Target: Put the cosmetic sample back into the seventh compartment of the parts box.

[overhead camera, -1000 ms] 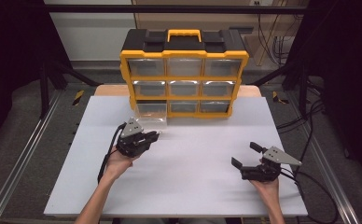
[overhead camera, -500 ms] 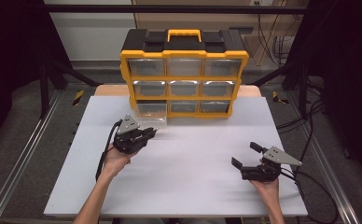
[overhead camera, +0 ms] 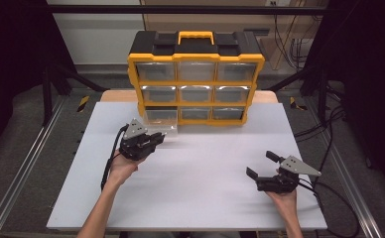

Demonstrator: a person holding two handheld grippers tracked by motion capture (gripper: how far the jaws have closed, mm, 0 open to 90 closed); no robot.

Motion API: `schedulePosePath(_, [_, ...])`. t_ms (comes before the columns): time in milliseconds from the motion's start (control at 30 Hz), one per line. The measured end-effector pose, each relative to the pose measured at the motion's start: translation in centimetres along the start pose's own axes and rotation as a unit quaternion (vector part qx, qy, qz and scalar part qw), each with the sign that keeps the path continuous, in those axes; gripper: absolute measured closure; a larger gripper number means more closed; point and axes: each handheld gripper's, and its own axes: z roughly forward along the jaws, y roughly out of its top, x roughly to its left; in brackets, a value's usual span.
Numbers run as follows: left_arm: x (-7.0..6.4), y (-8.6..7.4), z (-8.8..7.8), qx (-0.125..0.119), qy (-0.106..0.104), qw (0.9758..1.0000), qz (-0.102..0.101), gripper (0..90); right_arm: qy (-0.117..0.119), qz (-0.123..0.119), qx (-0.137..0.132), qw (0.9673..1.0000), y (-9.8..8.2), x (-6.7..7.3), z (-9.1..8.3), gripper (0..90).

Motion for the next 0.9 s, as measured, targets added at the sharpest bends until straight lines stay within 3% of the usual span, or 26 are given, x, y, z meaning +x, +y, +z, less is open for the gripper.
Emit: schedulePosePath(900, [1.5, 1.4, 1.1, 0.004, 0.021, 0.9998, -0.006, 80.2, -0.001, 0.001, 0.001, 1.0000, 0.0, 0.0, 0.0, 0.5])
